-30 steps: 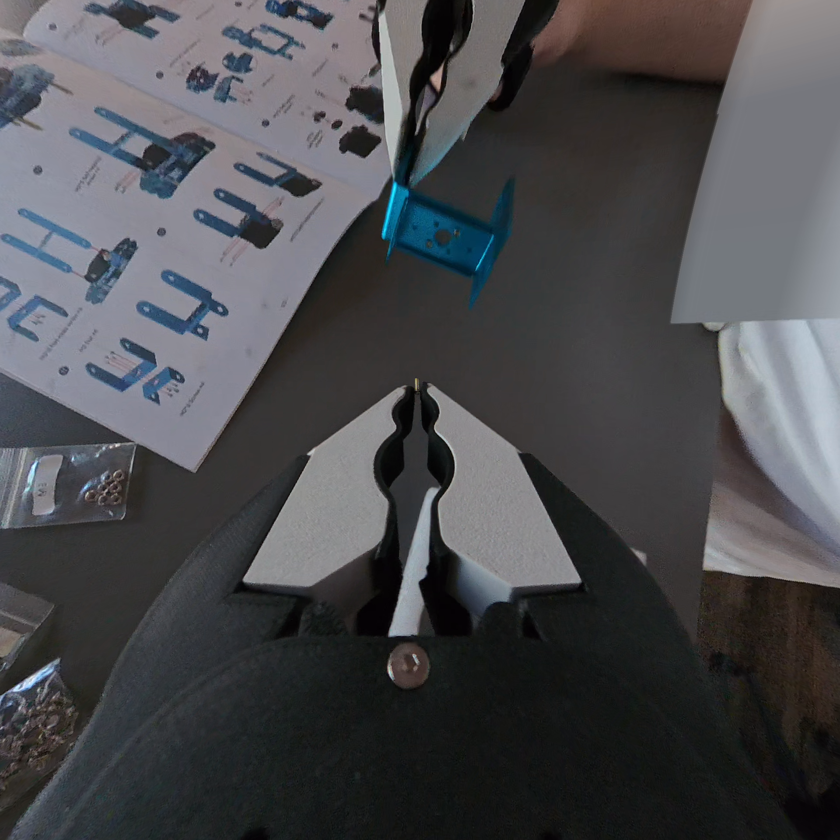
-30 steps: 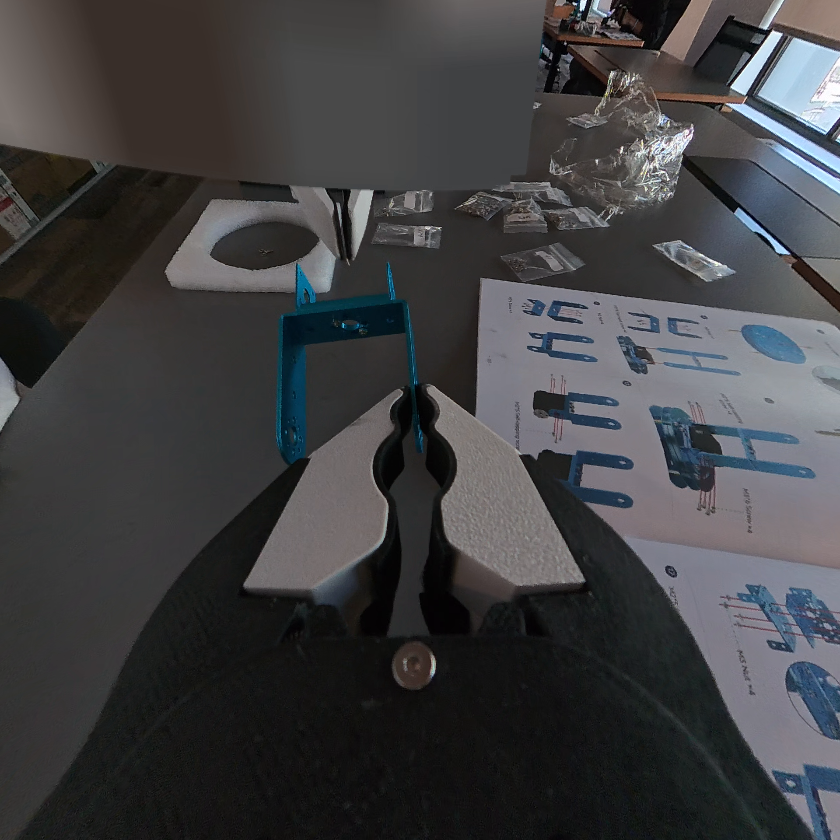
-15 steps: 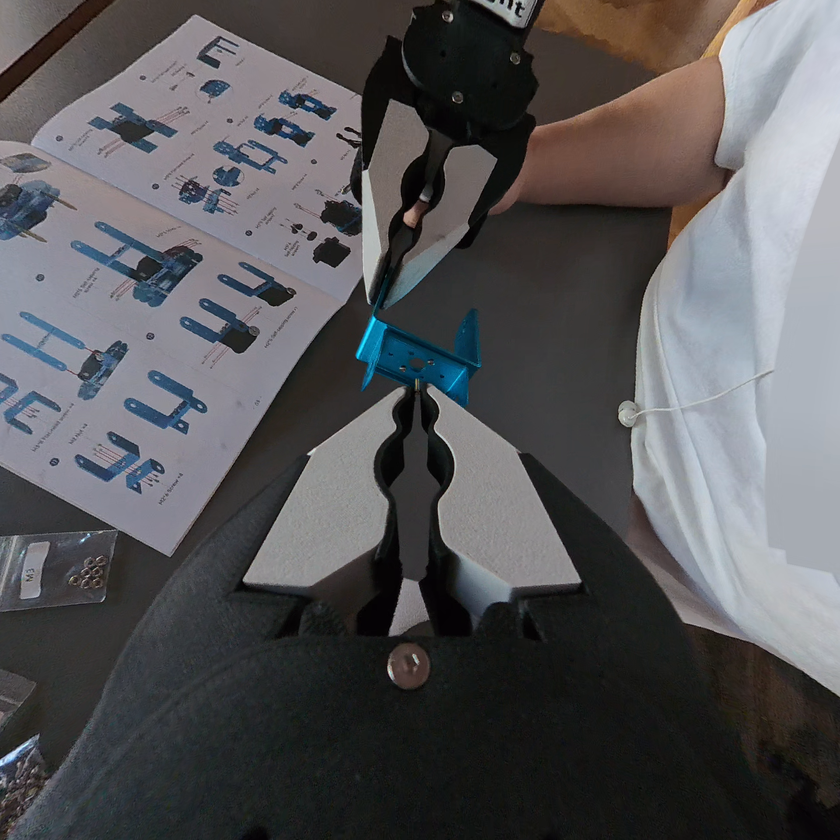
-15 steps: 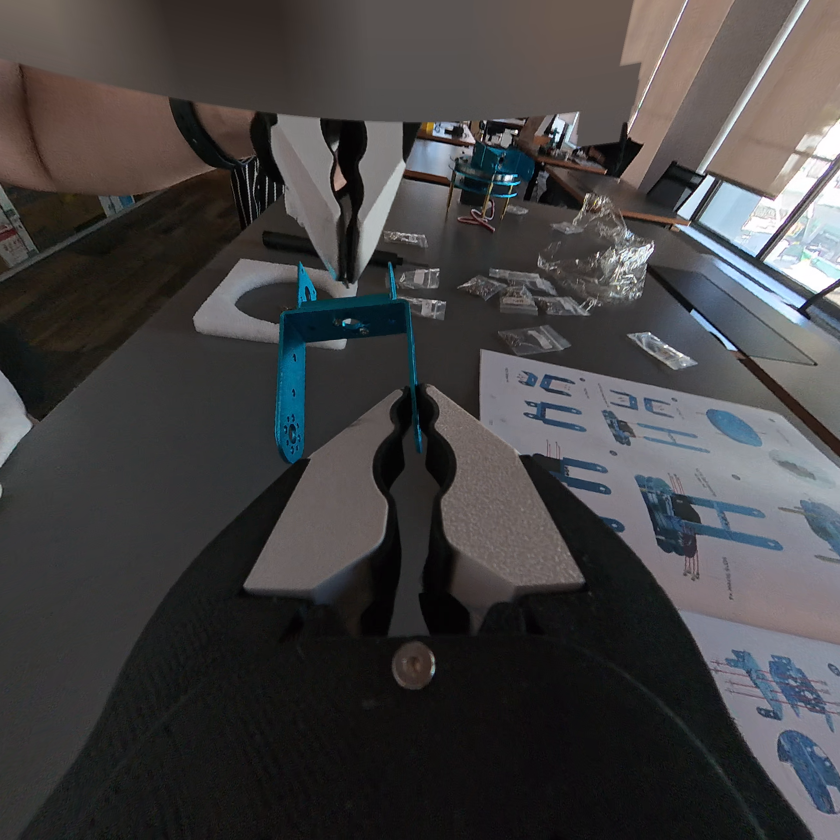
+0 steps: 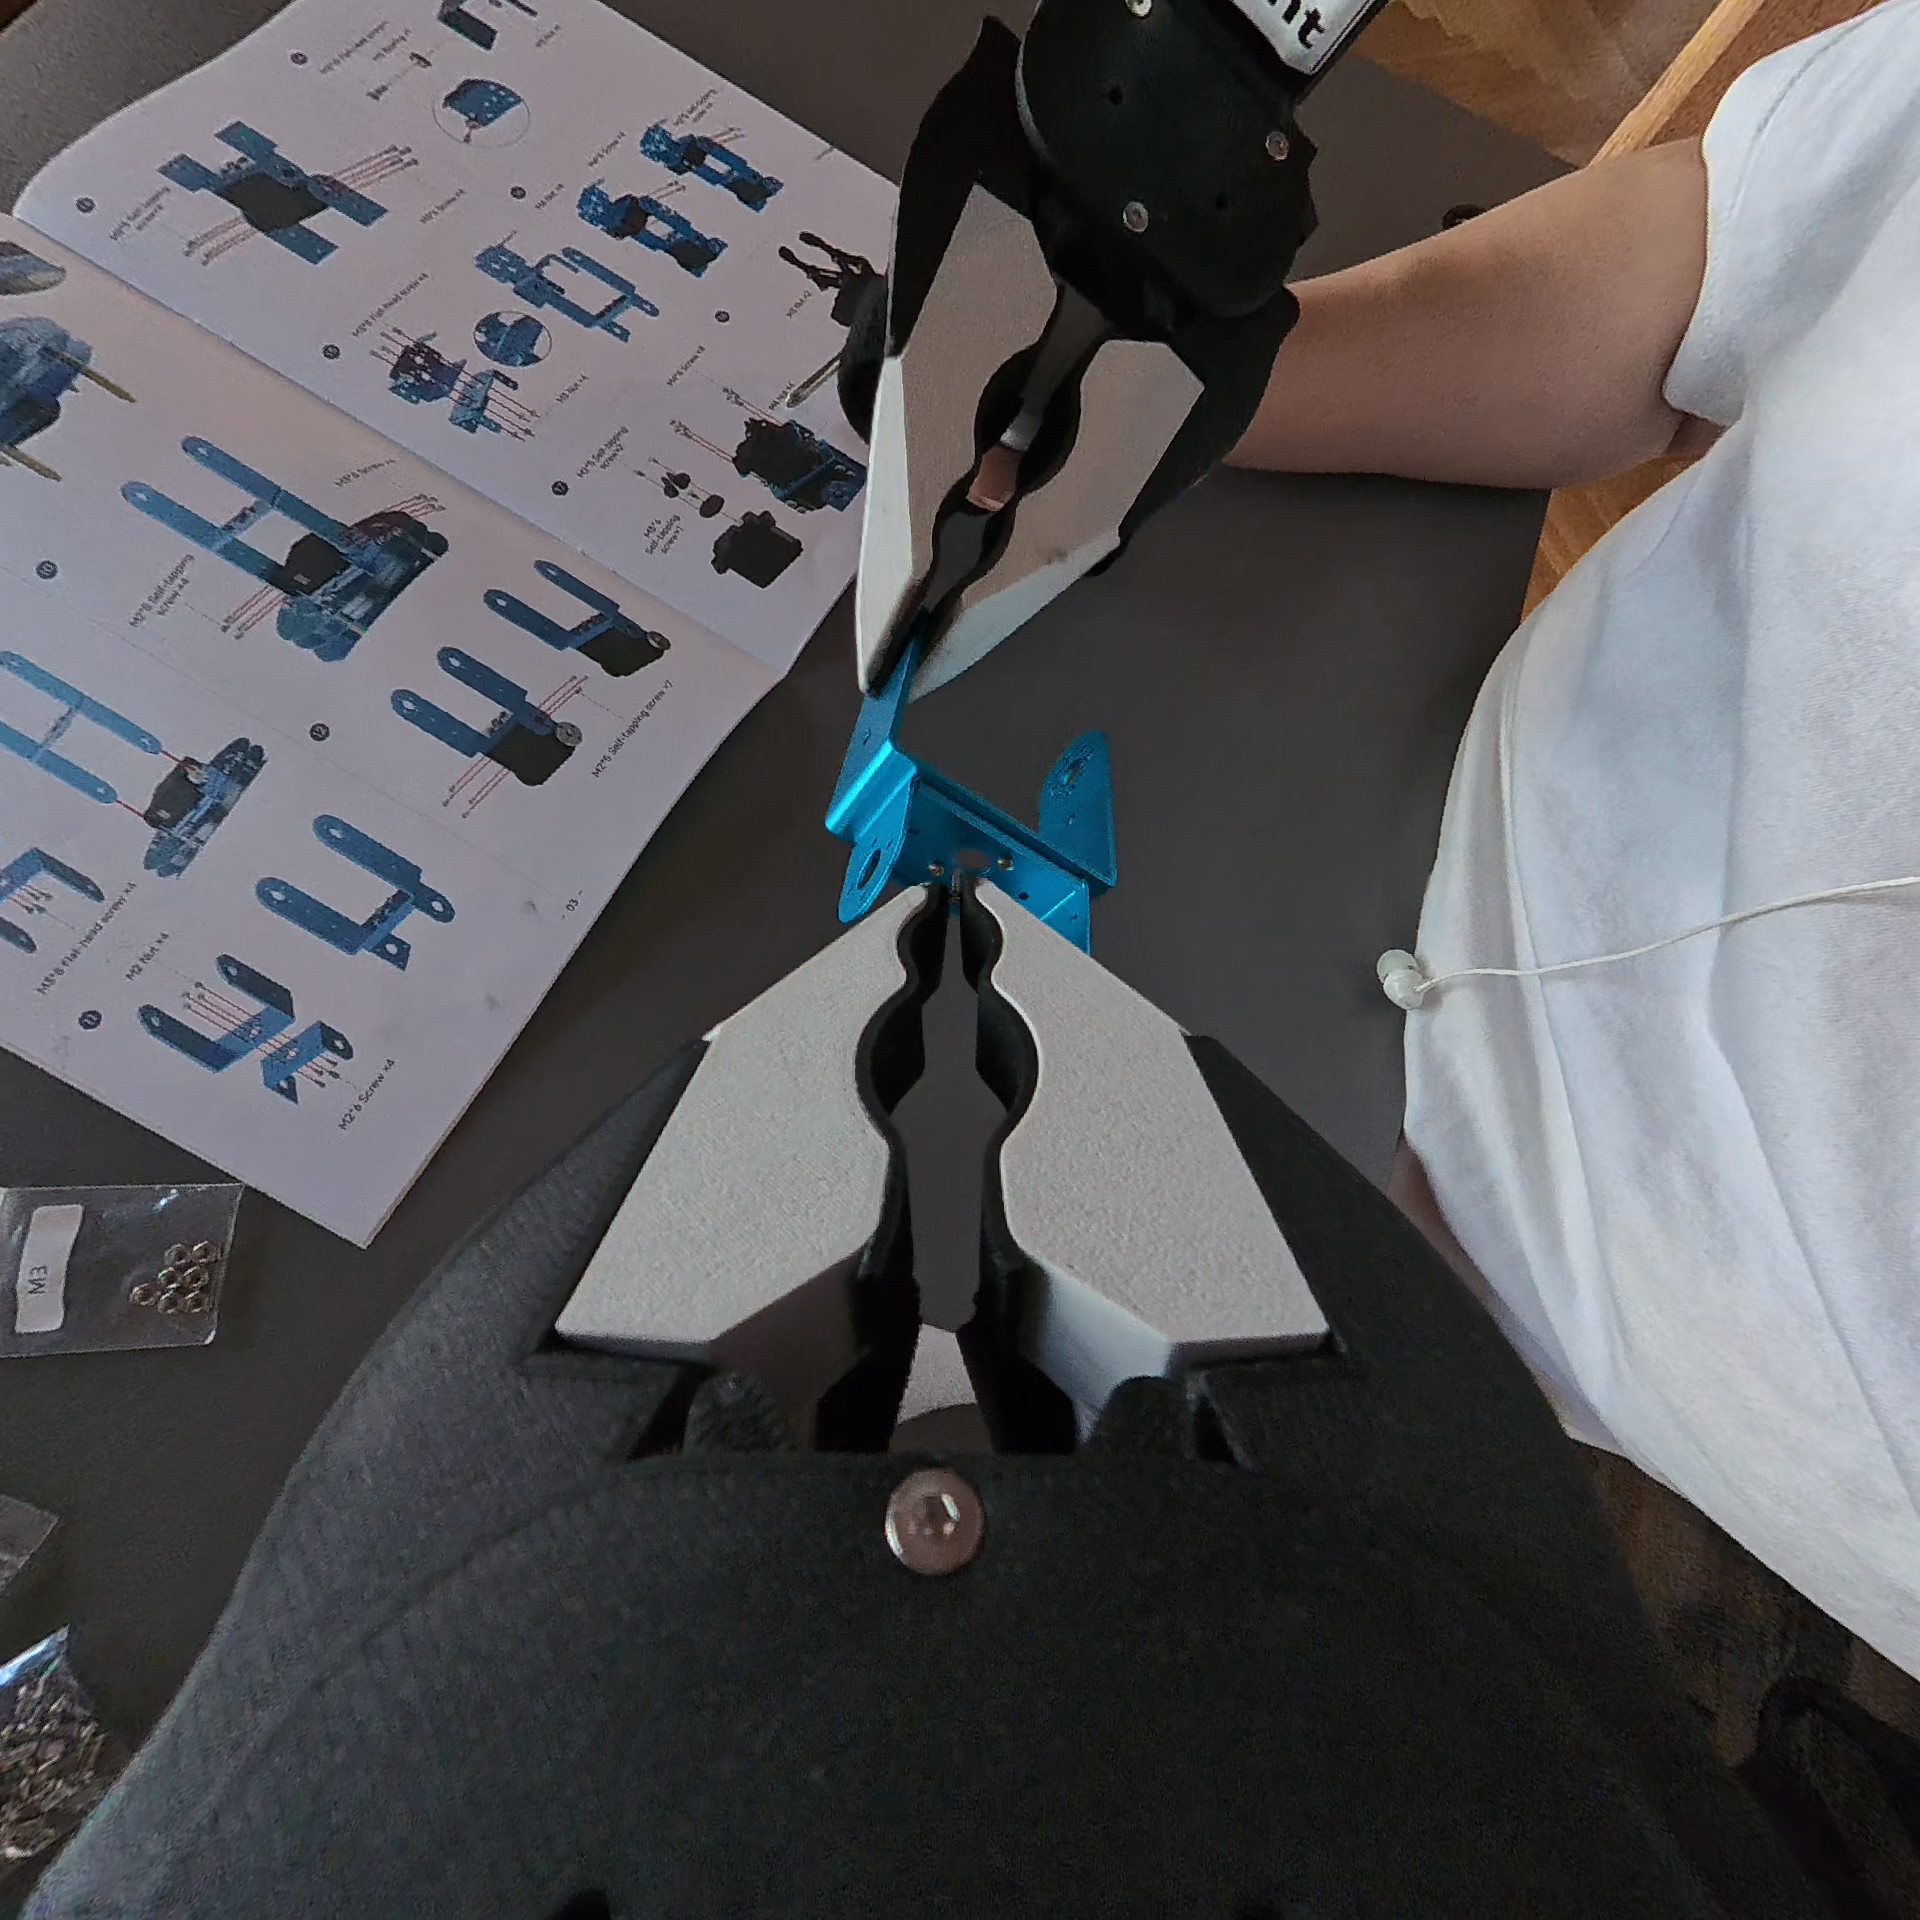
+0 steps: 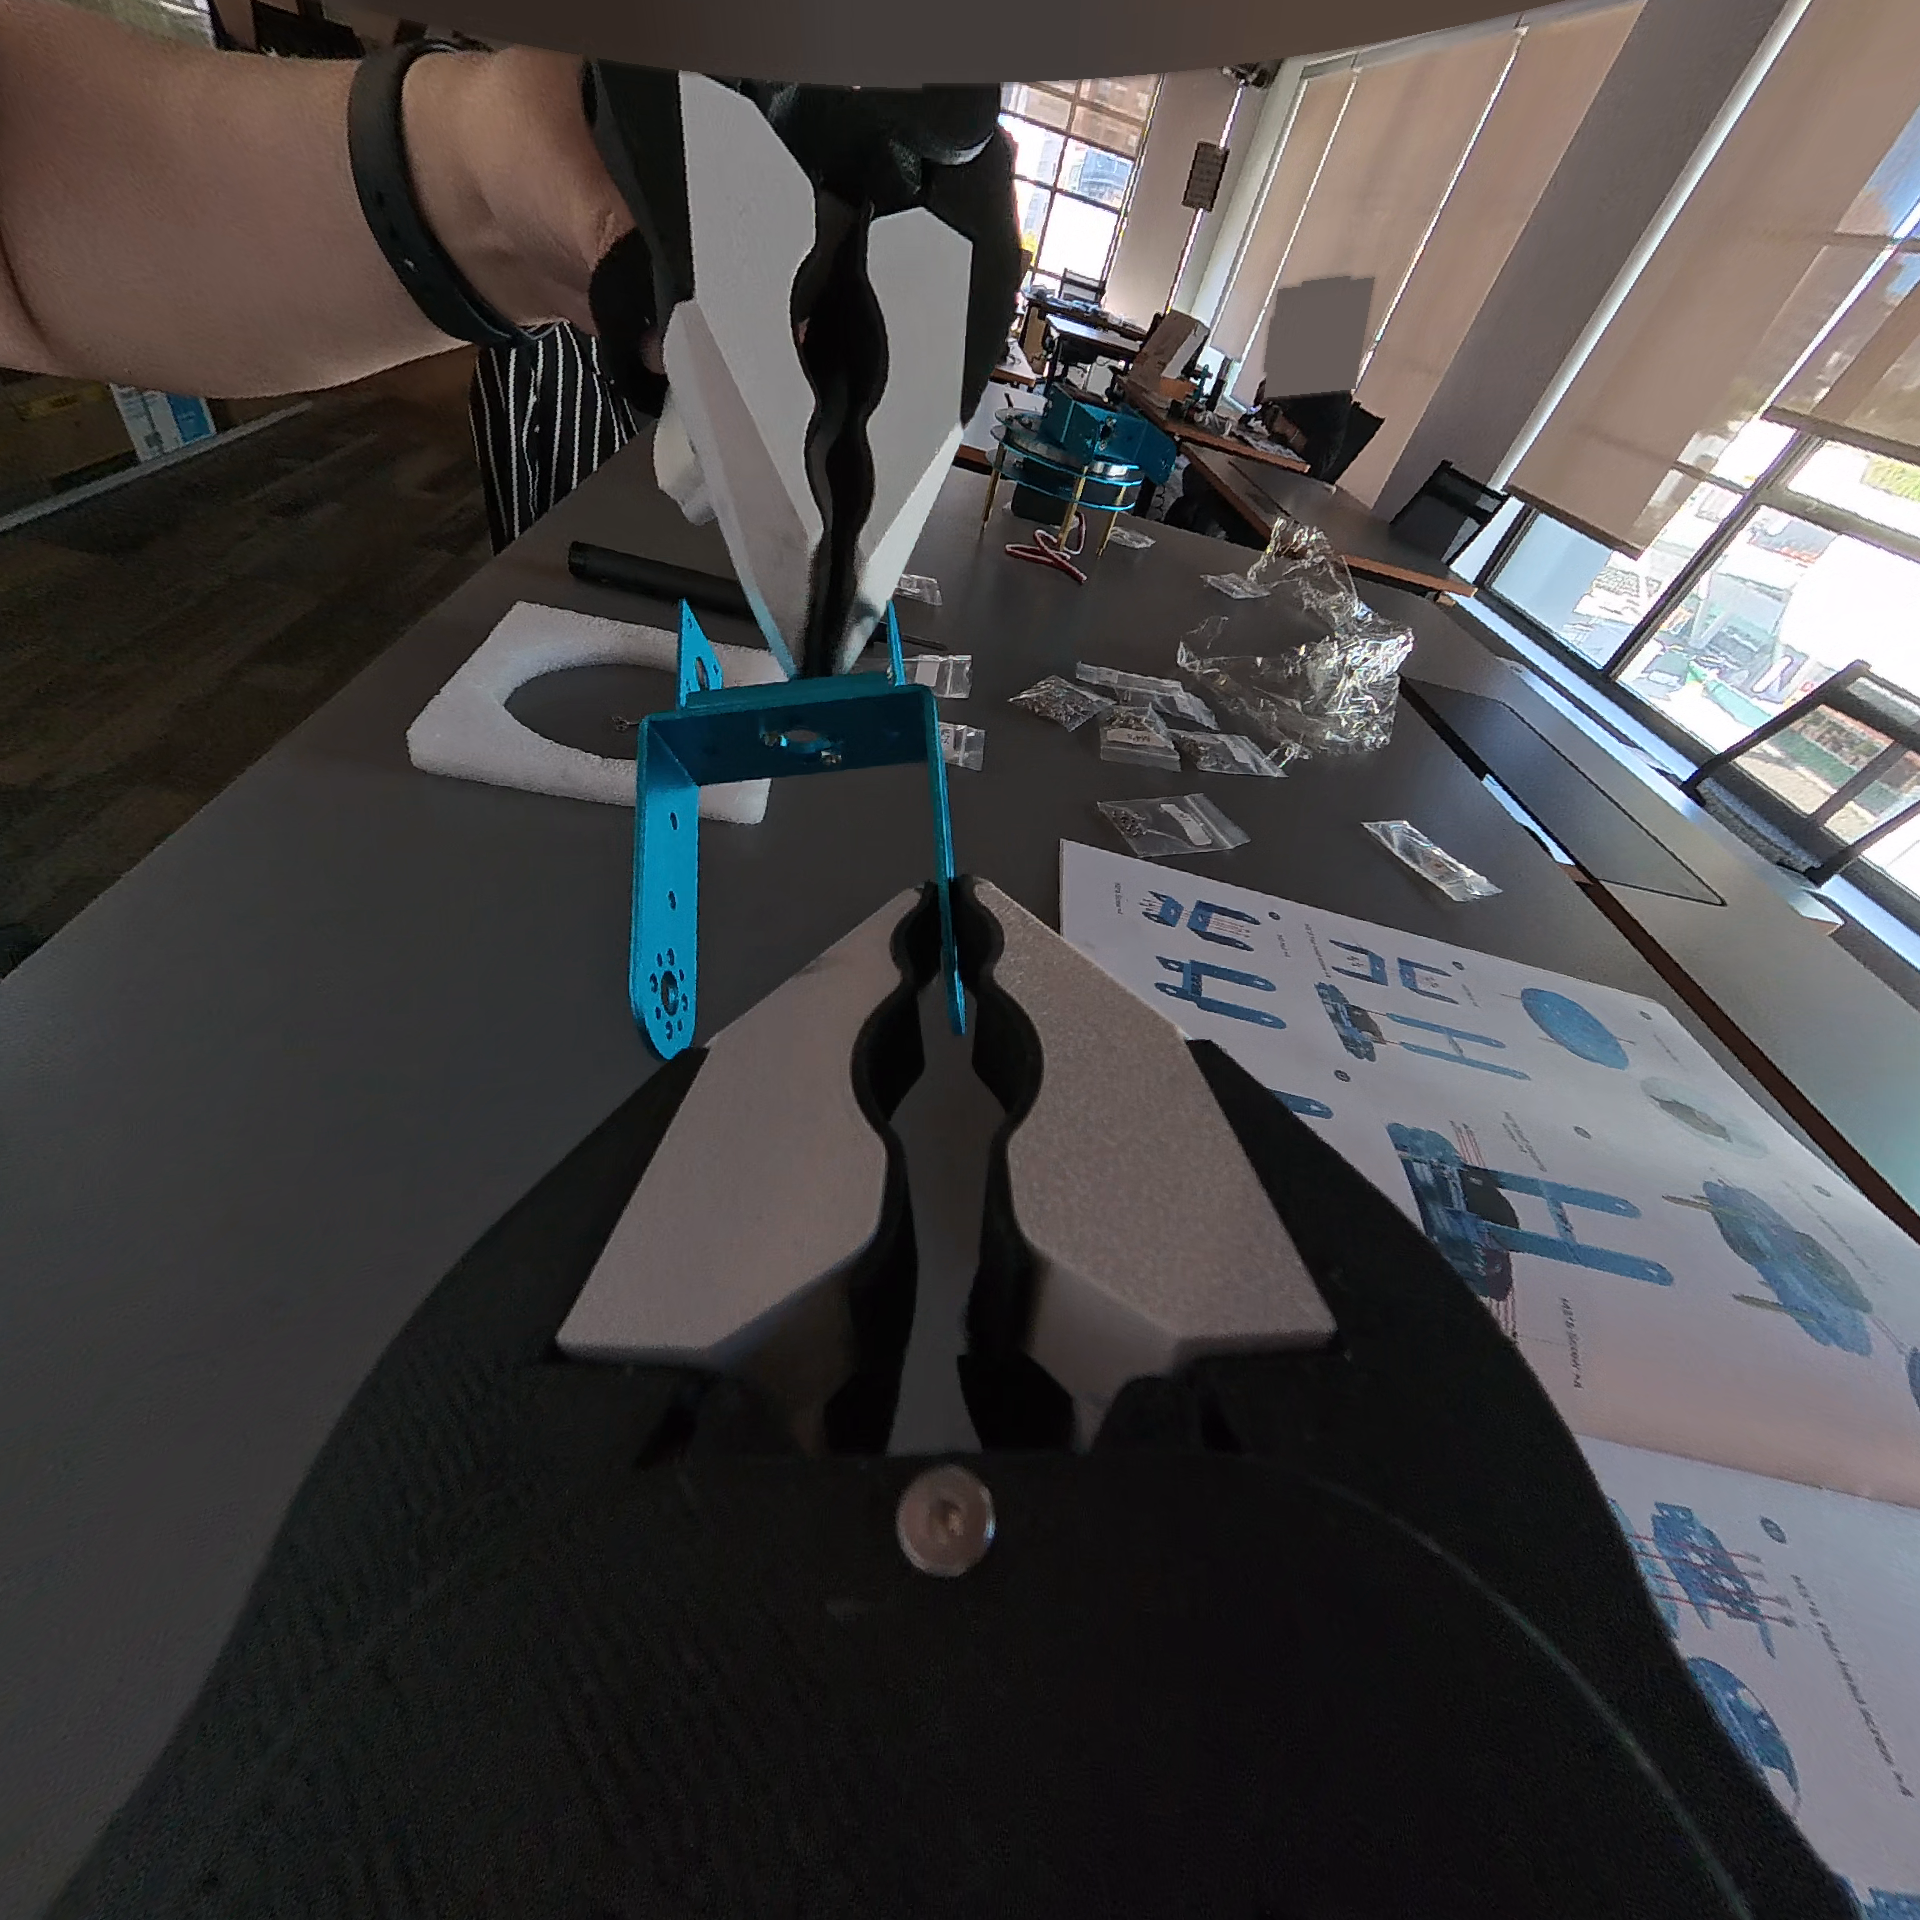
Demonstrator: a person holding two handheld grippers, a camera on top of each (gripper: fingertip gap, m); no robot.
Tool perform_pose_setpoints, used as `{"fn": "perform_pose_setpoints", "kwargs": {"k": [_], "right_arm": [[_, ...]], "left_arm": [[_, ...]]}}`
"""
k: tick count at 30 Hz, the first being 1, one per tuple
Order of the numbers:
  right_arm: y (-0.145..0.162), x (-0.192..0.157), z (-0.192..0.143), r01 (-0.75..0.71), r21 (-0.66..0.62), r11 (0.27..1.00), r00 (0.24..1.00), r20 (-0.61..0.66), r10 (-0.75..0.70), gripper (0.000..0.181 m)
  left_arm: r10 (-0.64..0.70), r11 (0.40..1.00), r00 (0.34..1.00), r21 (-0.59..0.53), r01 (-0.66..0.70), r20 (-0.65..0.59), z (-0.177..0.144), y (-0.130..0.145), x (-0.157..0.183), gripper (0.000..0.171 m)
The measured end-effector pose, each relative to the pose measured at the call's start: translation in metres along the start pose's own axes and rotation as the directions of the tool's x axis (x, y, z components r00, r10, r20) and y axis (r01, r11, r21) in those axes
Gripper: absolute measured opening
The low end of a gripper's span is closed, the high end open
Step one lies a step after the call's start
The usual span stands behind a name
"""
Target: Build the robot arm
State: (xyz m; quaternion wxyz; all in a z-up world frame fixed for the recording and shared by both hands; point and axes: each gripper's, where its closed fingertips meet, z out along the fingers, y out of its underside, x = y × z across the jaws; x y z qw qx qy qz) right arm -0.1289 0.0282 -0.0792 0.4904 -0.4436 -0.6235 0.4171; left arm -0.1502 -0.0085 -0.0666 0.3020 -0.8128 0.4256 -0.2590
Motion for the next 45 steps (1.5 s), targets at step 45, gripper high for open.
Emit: {"fn": "perform_pose_setpoints", "kwargs": {"k": [45], "right_arm": [[-0.02, 0.012, -0.007, -0.133, 0.072, 0.988, 0.89, -0.429, 0.151, 0.0]], "left_arm": [[-0.514, 0.318, 0.736, 0.699, 0.641, -0.441, -0.004, -0.02, -0.004, 0.036]]}}
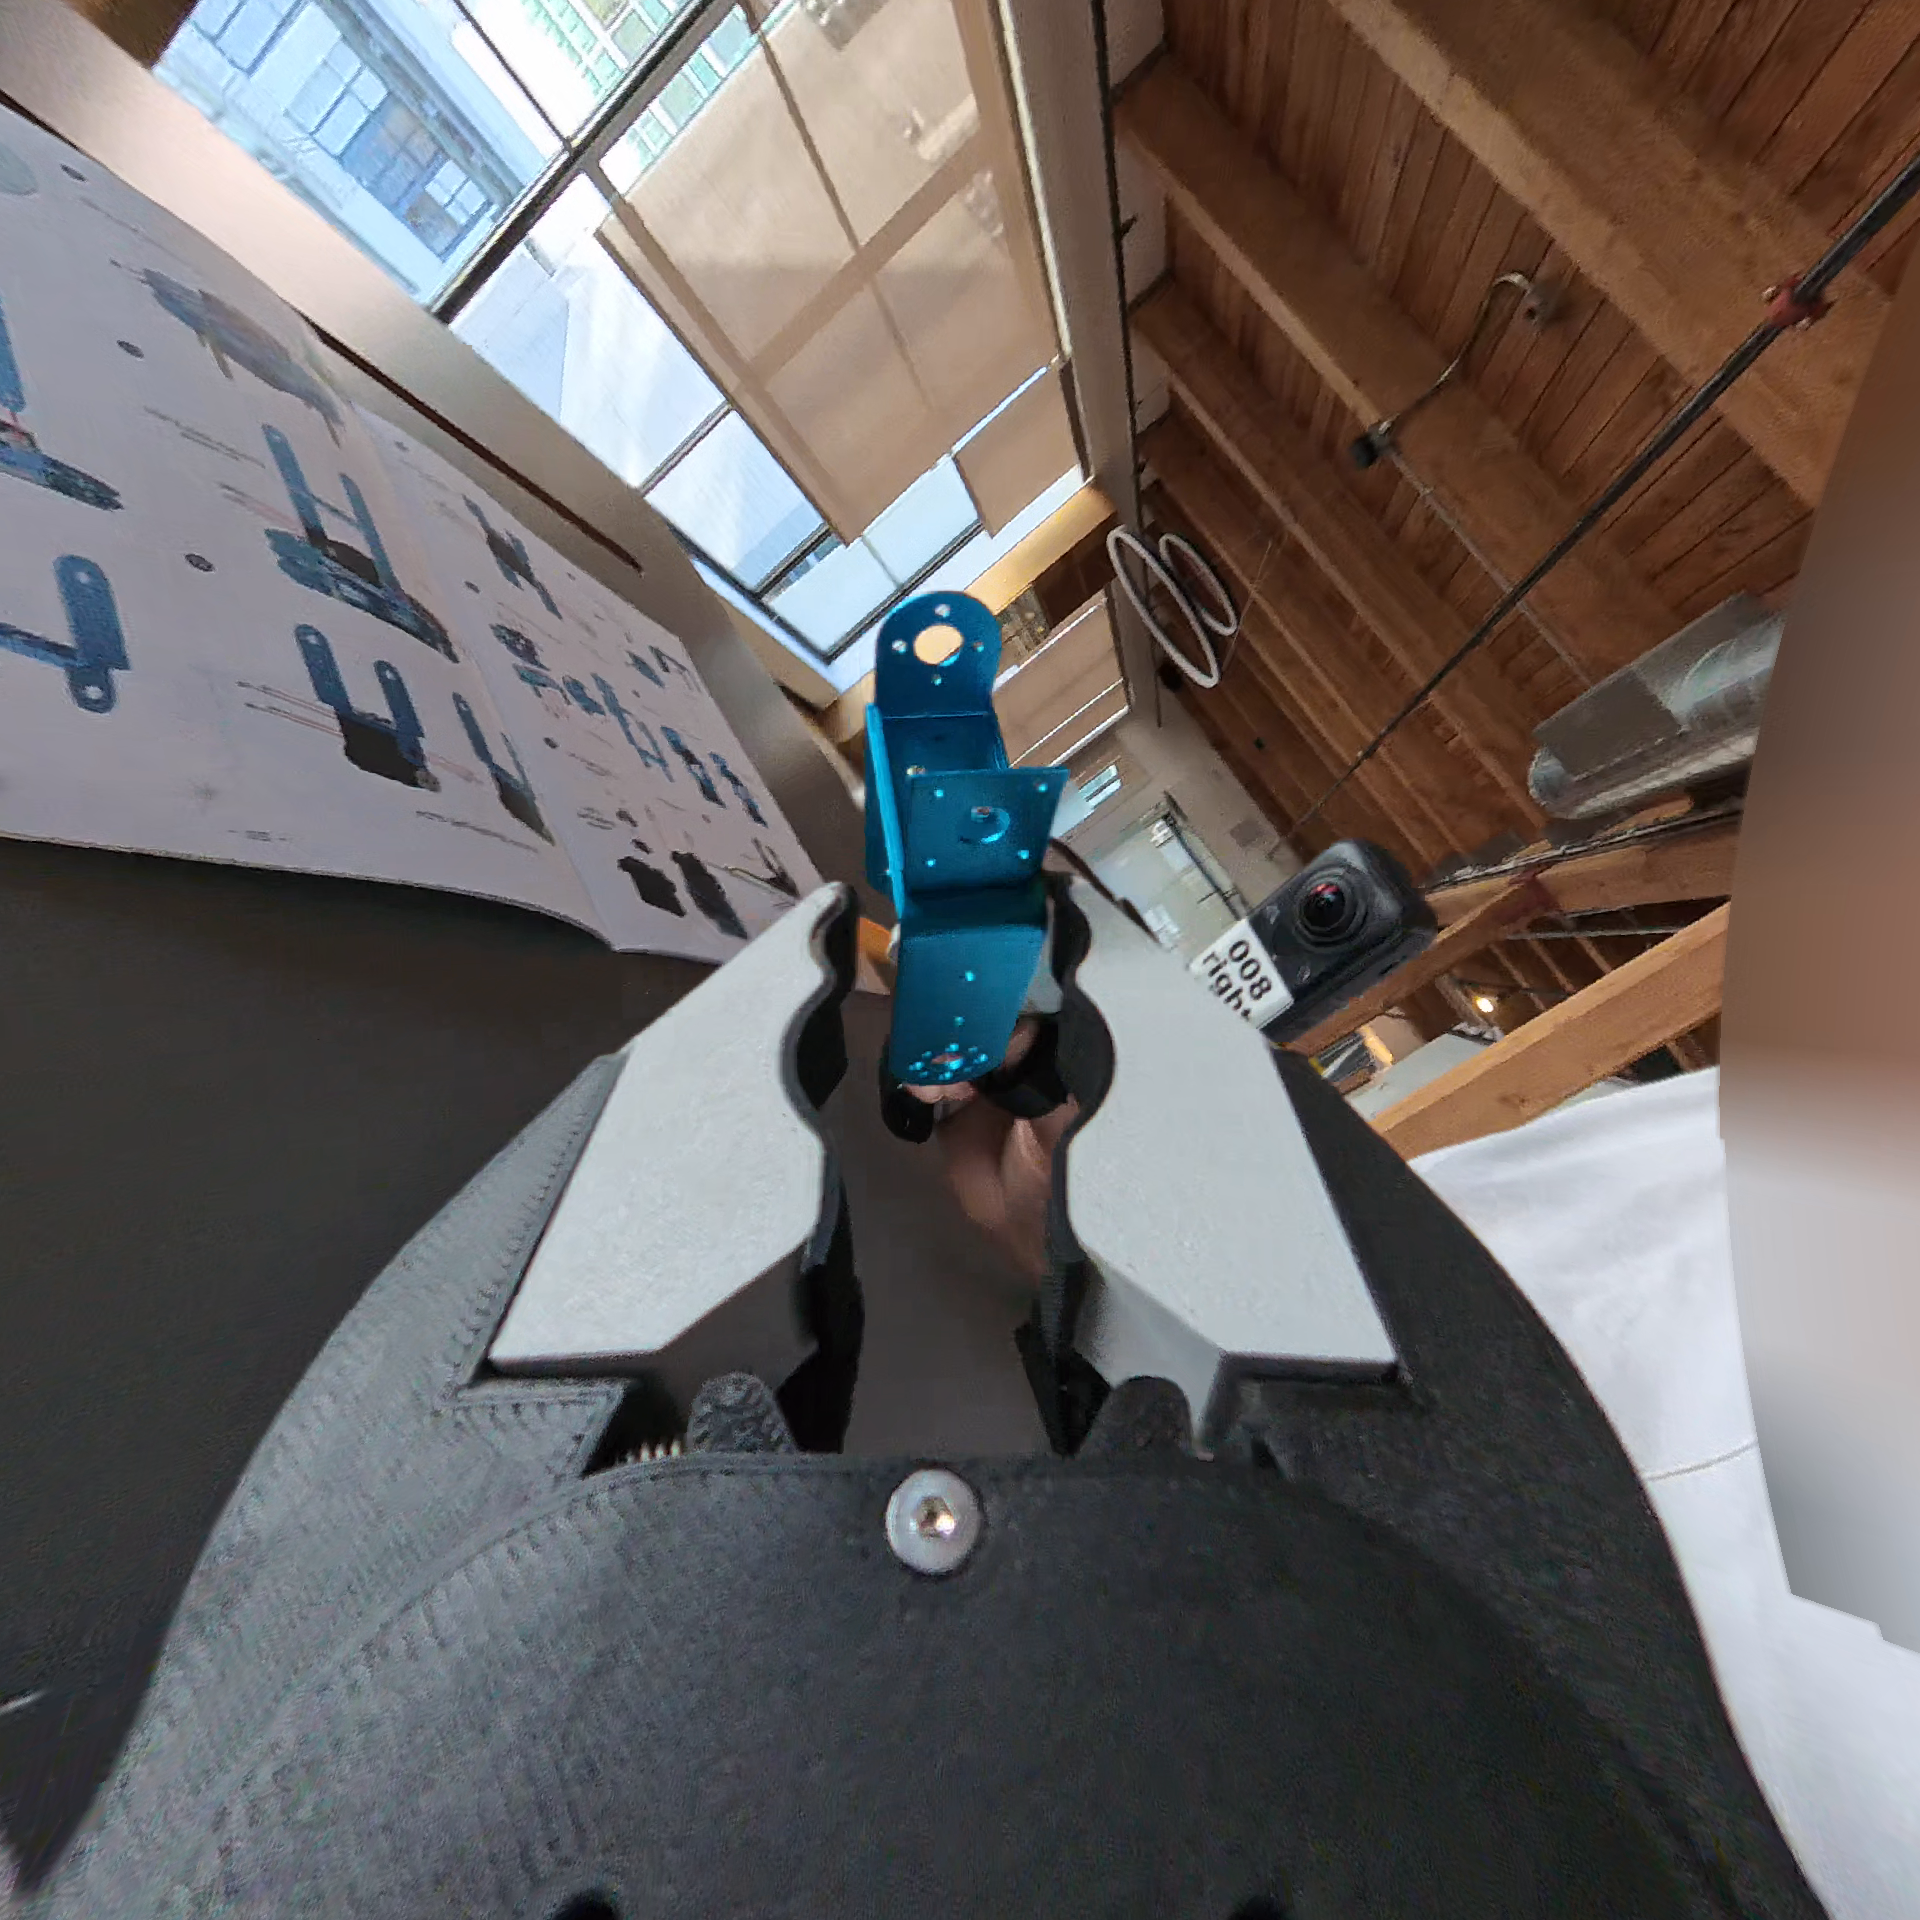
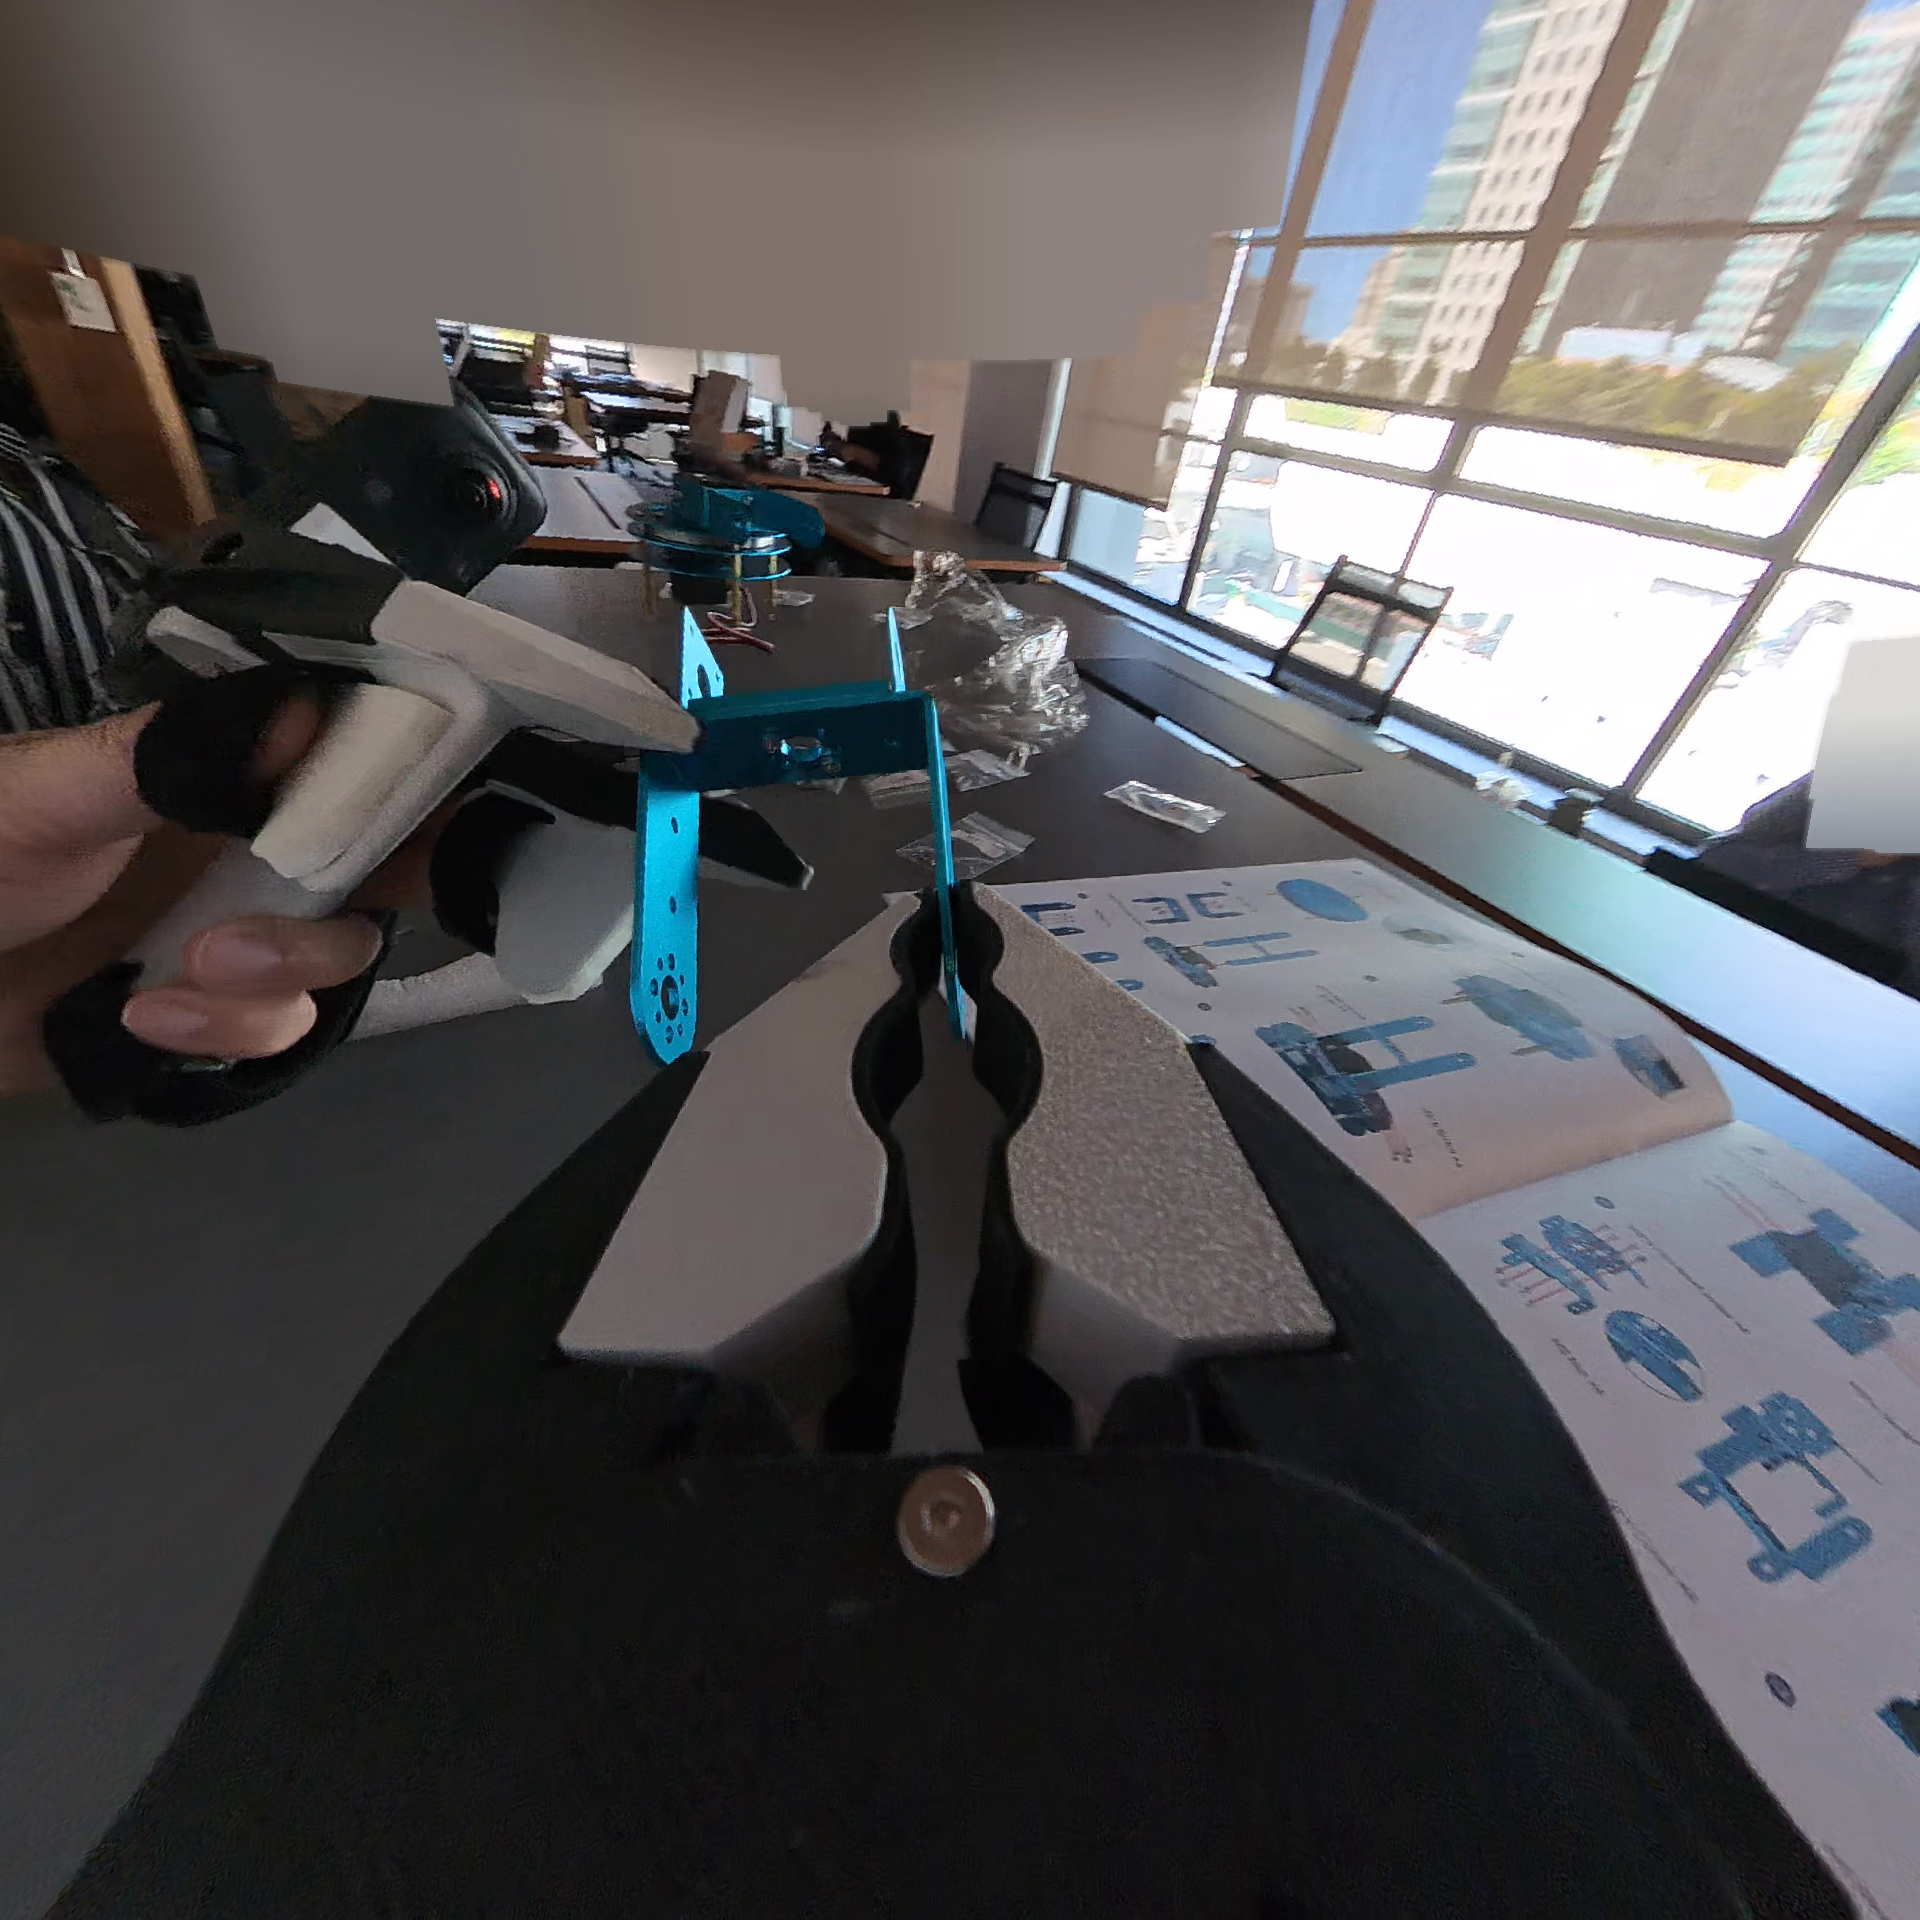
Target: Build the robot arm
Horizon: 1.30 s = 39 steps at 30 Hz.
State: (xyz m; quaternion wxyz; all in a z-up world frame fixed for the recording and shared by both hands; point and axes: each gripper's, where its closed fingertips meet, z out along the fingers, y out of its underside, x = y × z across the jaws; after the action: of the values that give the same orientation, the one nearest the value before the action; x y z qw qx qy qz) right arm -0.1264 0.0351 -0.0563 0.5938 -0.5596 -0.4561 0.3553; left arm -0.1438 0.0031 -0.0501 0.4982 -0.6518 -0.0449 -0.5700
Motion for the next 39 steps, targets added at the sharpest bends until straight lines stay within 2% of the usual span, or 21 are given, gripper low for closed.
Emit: {"fn": "perform_pose_setpoints", "kwargs": {"k": [1, 6, 10, 12, 13, 16, 19, 21, 24, 26, 28, 30, 34, 35, 39], "right_arm": [[-0.001, -0.001, -0.002, 0.018, 0.0, 1.0, 1.0, -0.022, -0.018, 0.0], [0.003, -0.001, -0.014, 0.009, -0.017, 1.0, 0.996, -0.088, -0.011, 0.0], [0.005, -0.004, -0.021, 0.028, -0.034, 0.999, 0.993, -0.118, -0.032, 0.0], [0.008, -0.007, -0.024, -0.001, -0.029, 1.0, 0.997, -0.081, -0.001, 0.0], [0.008, -0.009, -0.025, -0.026, -0.021, 0.999, 0.998, -0.059, 0.025, 0.003], [0.017, -0.003, -0.032, -0.074, -0.058, 0.996, 0.996, -0.059, 0.071, 0.026], [0.03, 0.001, -0.055, -0.059, -0.127, 0.99, 0.998, -0.013, 0.058, 0.038], [0.038, 0.028, -0.087, 0.009, -0.183, 0.983, 0.998, -0.061, -0.02, 0.038], [0.058, 0.091, -0.141, 0.055, -0.321, 0.945, 0.985, -0.139, -0.105, 0.04], [0.081, 0.117, -0.165, 0.031, -0.423, 0.906, 0.993, -0.092, -0.076, 0.048], [0.103, 0.131, -0.175, -0.054, -0.485, 0.873, 0.998, -0.045, 0.037, 0.049], [0.115, 0.134, -0.176, -0.108, -0.506, 0.856, 0.991, 0.011, 0.132, 0.045], [0.138, 0.133, -0.175, -0.095, -0.614, 0.783, 0.982, 0.07, 0.174, 0.036], [0.136, 0.135, -0.173, -0.091, -0.604, 0.792, 0.983, 0.071, 0.167, 0.02], [0.136, 0.134, -0.172, -0.063, -0.609, 0.791, 0.979, 0.117, 0.167, 0.017]], "left_arm": [[-0.014, 1.0, 1.0, 0.016, 0.015, -0.028, 0.001, 0.0, 0.004, 0.027], [-0.112, 0.993, 0.991, -0.032, 0.11, -0.075, 0.007, 0.013, 0.007, 0.031], [-0.111, 0.993, 0.992, -0.054, 0.108, -0.052, 0.008, 0.017, 0.006, 0.028], [-0.092, 0.993, 0.995, -0.075, 0.088, -0.049, 0.007, 0.019, 0.006, 0.027], [-0.096, 0.992, 0.994, -0.082, 0.092, -0.051, 0.007, 0.02, 0.006, 0.028], [-0.098, 0.989, 0.995, -0.119, 0.092, -0.038, 0.006, 0.026, 0.001, 0.028], [-0.097, 0.982, 0.995, -0.161, 0.094, -0.011, 0.005, 0.03, -0.005, 0.028], [-0.08, 0.976, 0.997, -0.2, 0.082, 0.018, 0.004, 0.035, -0.01, 0.027], [-0.065, 0.966, 0.997, -0.248, 0.073, 0.043, 0.003, 0.042, -0.016, 0.027], [-0.059, 0.957, 0.998, -0.284, 0.067, 0.038, 0.005, 0.048, -0.016, 0.027], [-0.046, 0.943, 0.998, -0.329, 0.056, 0.036, 0.007, 0.056, -0.016, 0.027], [-0.035, 0.925, 0.999, -0.377, 0.04, 0.021, 0.008, 0.063, -0.014, 0.027], [-0.082, 0.911, 0.997, -0.407, 0.069, -0.014, 0.008, 0.067, -0.01, 0.027], [-0.088, 0.91, 0.996, -0.408, 0.071, -0.024, 0.008, 0.068, -0.008, 0.027], [0.03, 0.888, 1.0, -0.458, -0.026, 0.0, 0.005, 0.076, -0.014, 0.027]]}}
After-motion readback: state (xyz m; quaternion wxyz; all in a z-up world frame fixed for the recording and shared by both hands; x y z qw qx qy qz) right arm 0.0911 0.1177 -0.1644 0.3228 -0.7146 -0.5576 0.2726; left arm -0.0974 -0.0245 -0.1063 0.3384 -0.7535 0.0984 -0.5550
